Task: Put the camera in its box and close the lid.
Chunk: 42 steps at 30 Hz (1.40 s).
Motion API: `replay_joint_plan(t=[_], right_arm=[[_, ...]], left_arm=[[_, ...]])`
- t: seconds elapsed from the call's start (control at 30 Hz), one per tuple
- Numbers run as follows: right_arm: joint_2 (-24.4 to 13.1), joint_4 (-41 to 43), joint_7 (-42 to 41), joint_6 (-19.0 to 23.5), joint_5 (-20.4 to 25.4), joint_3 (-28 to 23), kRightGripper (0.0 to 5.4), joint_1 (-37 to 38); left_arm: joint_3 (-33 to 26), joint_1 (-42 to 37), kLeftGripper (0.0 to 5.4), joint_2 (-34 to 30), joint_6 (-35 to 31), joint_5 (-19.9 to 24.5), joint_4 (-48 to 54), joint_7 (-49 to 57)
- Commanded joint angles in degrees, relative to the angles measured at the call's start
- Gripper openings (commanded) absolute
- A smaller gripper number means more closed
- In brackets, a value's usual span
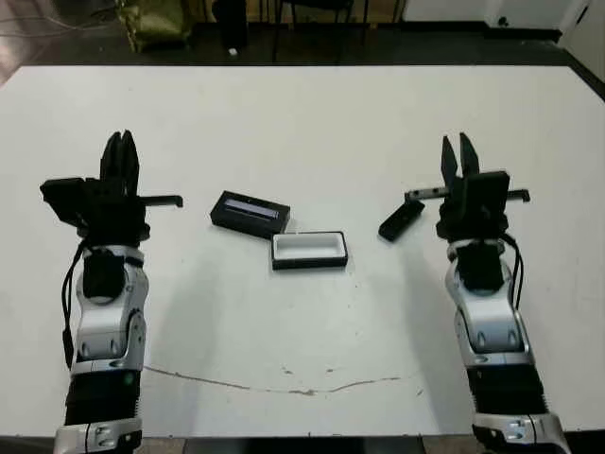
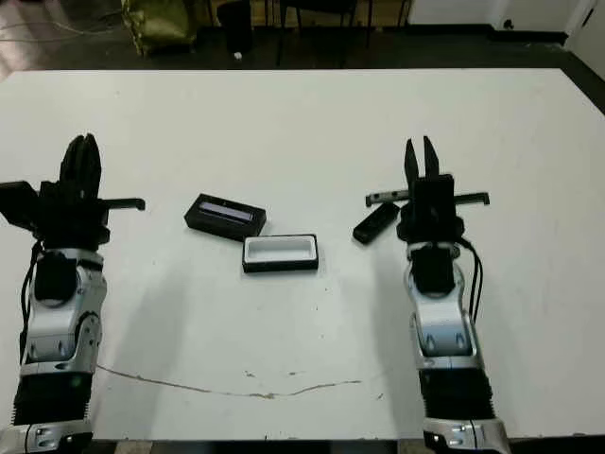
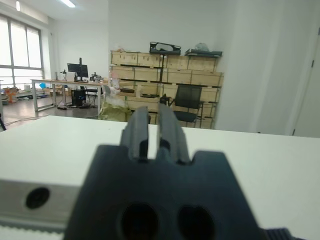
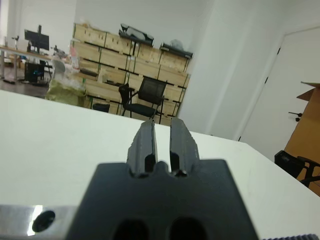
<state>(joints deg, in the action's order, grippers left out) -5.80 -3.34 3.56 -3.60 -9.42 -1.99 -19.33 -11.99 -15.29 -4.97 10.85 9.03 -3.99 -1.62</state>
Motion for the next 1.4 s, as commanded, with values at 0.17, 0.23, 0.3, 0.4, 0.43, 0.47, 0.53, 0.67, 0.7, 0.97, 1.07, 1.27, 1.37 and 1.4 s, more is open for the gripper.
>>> replay_joint_plan(t=[0.17,0.23,0.3,0.4,0.43,0.47,0.53,0.67,0.7,0.97,1.07,1.27,1.37,1.4], right_arm=[[-0.8,-1.1,-2.0,1.5,1.3,0.2,0.0,0.6],[-0.8,-1.2,-2.9,1.5,2.3,0.0,0.0,0.6],[-1.1,-1.1,-3.2,1.9,2.3,0.1,0.0,0.7],[-2.3,0.0,-4.4,2.5,1.8,0.3,0.0,0.7],[-2.9,0.4,-5.0,2.6,1.8,0.3,0.0,0.5],[-3.6,0.7,-5.7,2.9,2.0,0.0,0.0,0.0],[-4.9,1.2,-7.0,3.7,2.7,-0.7,0.0,-0.9],[-10.0,0.7,-11.1,4.6,3.3,-1.9,0.0,-4.1],[-11.5,-0.2,-12.3,4.2,3.6,-2.2,0.0,-5.0],[-23.2,-13.9,-23.4,3.3,1.7,0.2,0.0,-14.9],[-25.1,-17.6,-26.8,4.5,0.3,2.7,0.0,-17.4],[-27.3,-23.9,-34.2,3.4,-4.2,9.6,0.0,-21.5],[-27.0,-25.8,-36.6,2.4,-5.3,11.9,0.0,-22.2],[-26.9,-26.3,-37.6,2.3,-5.5,12.6,0.0,-22.4]], left_arm=[[0.2,1.3,0.02,0.1,-1.5,-0.5,-0.3,0.8],[0.4,1.5,0.02,0.1,-1.6,-0.4,0.0,0.6],[0.7,1.8,0.02,0.0,-1.3,-0.6,0.0,0.4],[1.0,2.2,0.02,-0.1,-0.8,-1.0,0.1,0.3],[0.9,2.2,0.02,-0.1,-0.8,-0.8,0.2,0.2],[1.0,2.4,0.02,-0.1,-0.6,-0.8,0.3,0.1],[1.0,2.5,0.02,-0.1,-0.6,-0.7,0.6,0.0],[1.2,3.0,0.02,0.0,-0.4,-0.9,1.2,-0.2],[1.3,3.1,0.02,0.0,-0.3,-1.1,1.3,-0.2],[1.7,3.9,0.02,0.4,-0.1,-0.8,1.6,-0.3],[1.9,3.9,0.02,0.1,0.8,-1.1,1.1,-0.7],[1.8,4.1,0.02,0.2,1.1,-1.1,1.1,-0.5],[1.8,4.2,0.02,0.3,1.1,-1.2,1.1,-0.4],[1.8,4.2,0.02,0.3,1.3,-1.2,1.0,-0.4]])
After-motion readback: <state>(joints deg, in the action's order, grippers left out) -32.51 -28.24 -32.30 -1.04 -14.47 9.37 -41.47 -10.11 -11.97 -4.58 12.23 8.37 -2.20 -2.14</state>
